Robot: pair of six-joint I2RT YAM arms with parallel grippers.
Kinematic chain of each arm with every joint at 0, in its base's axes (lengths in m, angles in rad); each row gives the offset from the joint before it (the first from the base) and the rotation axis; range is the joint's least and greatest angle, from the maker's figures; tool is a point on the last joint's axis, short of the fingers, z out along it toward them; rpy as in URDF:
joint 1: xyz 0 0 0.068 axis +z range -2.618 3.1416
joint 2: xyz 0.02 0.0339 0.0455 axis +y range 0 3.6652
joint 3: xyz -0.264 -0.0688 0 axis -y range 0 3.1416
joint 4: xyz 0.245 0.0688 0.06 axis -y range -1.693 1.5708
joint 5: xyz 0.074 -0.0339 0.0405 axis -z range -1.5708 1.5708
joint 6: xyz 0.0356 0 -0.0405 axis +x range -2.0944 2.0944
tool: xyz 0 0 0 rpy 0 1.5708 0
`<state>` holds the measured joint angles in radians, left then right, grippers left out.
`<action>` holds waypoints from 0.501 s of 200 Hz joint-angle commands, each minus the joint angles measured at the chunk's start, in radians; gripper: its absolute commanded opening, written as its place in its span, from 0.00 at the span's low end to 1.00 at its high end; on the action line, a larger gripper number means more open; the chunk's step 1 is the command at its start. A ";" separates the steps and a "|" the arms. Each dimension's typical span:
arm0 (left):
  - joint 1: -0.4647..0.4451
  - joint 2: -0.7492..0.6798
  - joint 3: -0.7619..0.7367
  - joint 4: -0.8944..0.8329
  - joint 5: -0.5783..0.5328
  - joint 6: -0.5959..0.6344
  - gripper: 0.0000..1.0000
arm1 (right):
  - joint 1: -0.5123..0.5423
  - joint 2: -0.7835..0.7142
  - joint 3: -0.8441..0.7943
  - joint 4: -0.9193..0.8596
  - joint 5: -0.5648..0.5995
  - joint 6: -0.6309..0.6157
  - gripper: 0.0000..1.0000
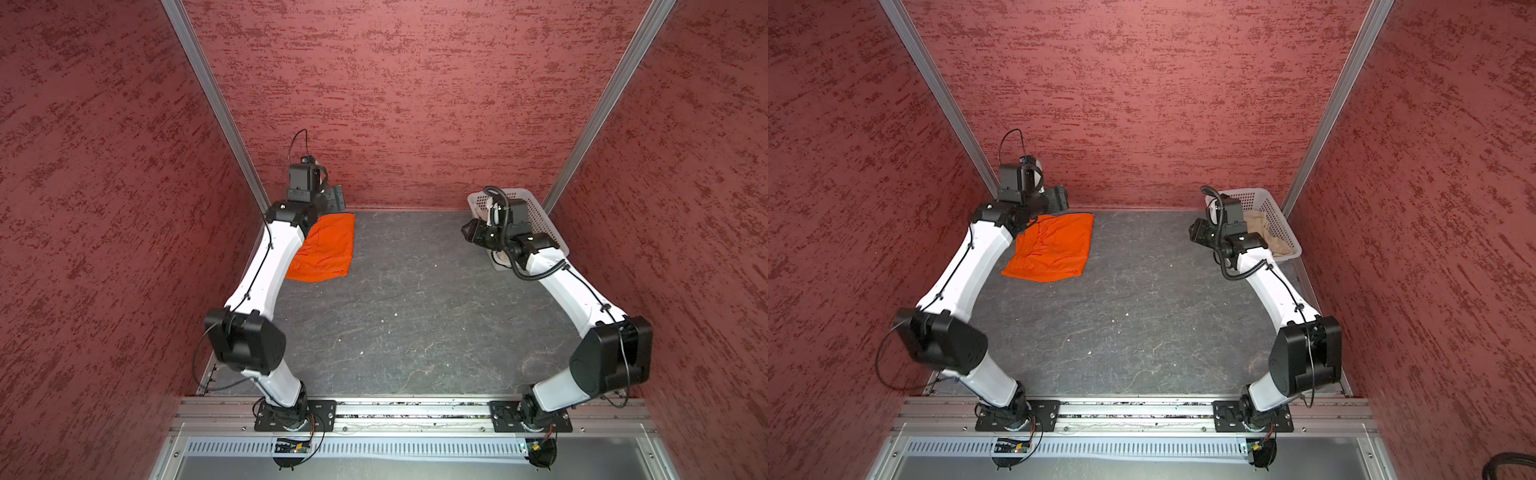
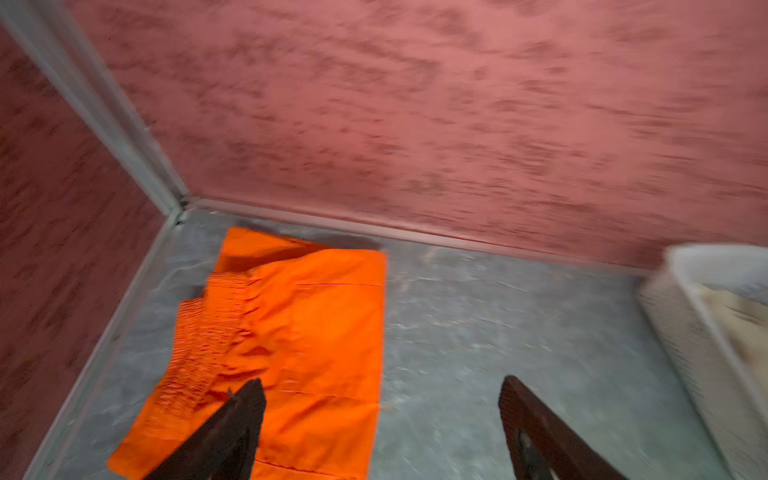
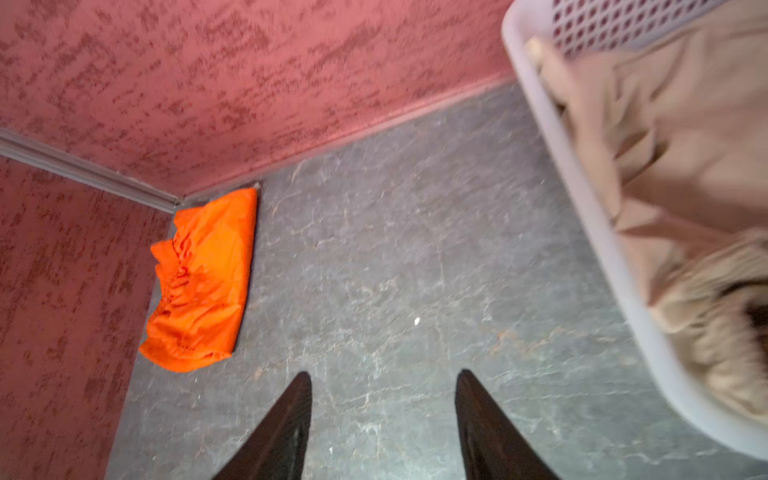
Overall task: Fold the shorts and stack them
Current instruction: 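Release the orange shorts with the left gripper while the right reaches into the basket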
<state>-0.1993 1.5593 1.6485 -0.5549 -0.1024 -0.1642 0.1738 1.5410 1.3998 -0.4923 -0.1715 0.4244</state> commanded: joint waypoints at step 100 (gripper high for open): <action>-0.256 0.003 -0.570 0.333 0.001 -0.158 0.89 | -0.327 0.413 0.483 -0.453 0.023 -0.252 0.74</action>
<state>-0.4427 1.5520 1.0584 -0.2825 -0.0902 -0.2661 -0.1459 1.8904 1.8381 -0.8093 -0.0494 0.1768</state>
